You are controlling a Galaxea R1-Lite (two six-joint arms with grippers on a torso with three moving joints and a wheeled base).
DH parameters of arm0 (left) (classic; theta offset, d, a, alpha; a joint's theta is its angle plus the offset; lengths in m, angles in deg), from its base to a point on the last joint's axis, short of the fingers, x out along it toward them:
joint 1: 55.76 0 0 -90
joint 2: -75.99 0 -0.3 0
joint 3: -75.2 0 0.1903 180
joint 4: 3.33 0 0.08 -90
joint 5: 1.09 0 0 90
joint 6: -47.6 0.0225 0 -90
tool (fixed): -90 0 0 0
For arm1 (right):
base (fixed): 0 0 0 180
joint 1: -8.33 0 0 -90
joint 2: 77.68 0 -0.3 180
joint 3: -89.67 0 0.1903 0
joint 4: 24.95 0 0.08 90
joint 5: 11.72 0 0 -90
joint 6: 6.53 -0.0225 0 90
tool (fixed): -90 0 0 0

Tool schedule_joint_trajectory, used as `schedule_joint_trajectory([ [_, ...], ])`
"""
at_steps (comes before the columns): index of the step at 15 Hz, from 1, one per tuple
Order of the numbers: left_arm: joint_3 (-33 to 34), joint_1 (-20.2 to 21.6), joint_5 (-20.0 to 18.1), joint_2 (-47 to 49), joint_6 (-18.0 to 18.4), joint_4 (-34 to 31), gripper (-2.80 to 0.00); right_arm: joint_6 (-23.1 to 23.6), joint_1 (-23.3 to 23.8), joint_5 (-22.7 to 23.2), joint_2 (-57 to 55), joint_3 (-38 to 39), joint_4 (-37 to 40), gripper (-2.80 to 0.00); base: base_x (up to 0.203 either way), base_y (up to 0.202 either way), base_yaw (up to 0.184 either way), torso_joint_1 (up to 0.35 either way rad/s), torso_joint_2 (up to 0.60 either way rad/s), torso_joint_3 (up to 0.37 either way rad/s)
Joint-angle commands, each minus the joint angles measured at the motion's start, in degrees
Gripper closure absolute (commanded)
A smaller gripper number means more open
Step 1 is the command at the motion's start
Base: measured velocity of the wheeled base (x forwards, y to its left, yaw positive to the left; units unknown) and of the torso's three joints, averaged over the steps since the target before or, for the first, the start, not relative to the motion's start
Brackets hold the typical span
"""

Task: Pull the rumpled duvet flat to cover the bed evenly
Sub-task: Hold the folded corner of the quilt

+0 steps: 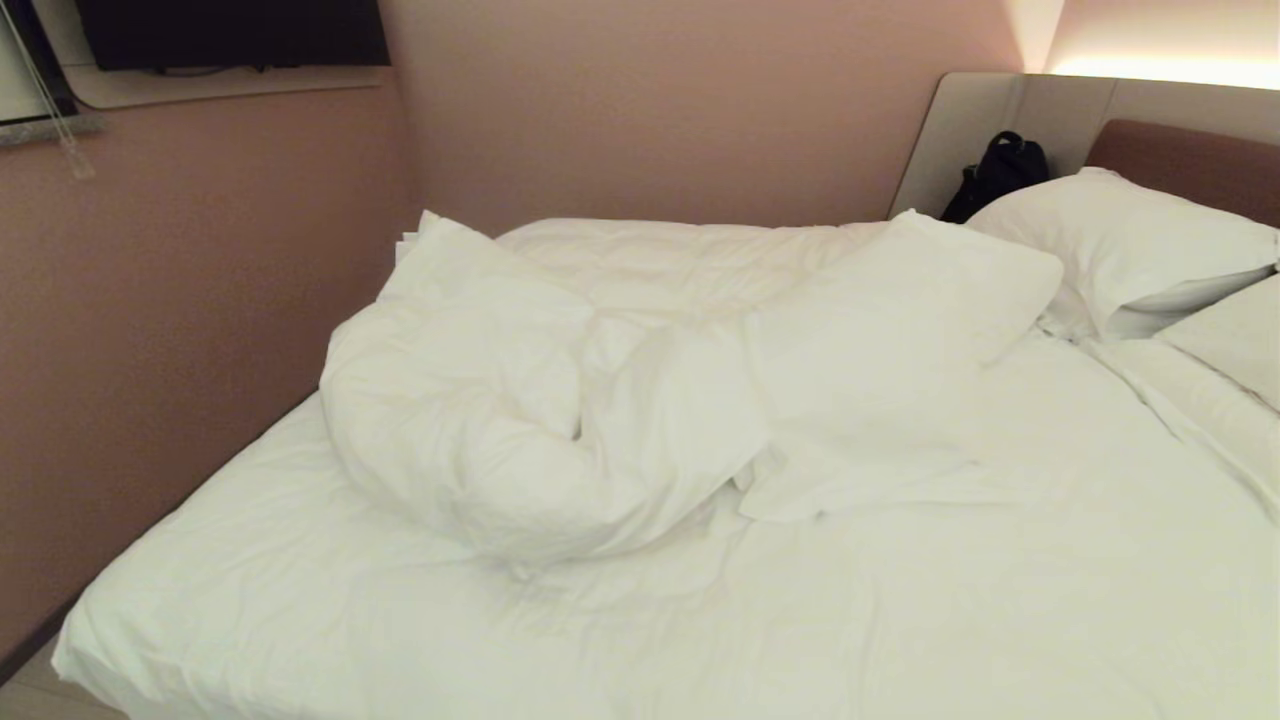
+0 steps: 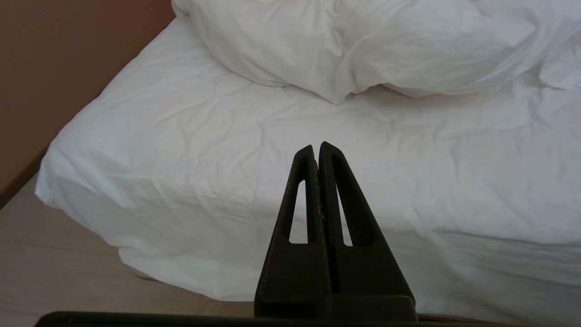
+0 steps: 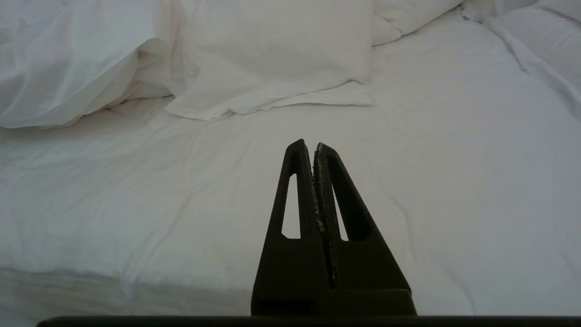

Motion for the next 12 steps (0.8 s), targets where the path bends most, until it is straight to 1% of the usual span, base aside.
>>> schedule_joint_trajectory([
  [1,0.0,0.0,0.0,0.0,0.1,0.0,0.00,0.0,0.0,0.0,-0.1,0.0,0.0,0.00,0.000,0.000,0.000,0.000,0.00,0.000],
  [3,0.0,0.0,0.0,0.0,0.1,0.0,0.00,0.0,0.0,0.0,-0.1,0.0,0.0,0.00,-0.107,-0.009,-0.003,0.009,0.01,0.000],
  [7,0.0,0.0,0.0,0.0,0.1,0.0,0.00,0.0,0.0,0.1,-0.1,0.0,0.0,0.00,-0.185,-0.001,0.002,-0.003,0.00,0.004],
  [8,0.0,0.0,0.0,0.0,0.1,0.0,0.00,0.0,0.0,0.0,0.0,0.0,0.0,0.00,-0.093,0.000,-0.001,-0.011,0.00,0.011],
  [12,0.0,0.0,0.0,0.0,0.1,0.0,0.00,0.0,0.0,0.0,0.0,0.0,0.0,0.00,0.000,0.000,0.000,0.000,0.00,0.000],
])
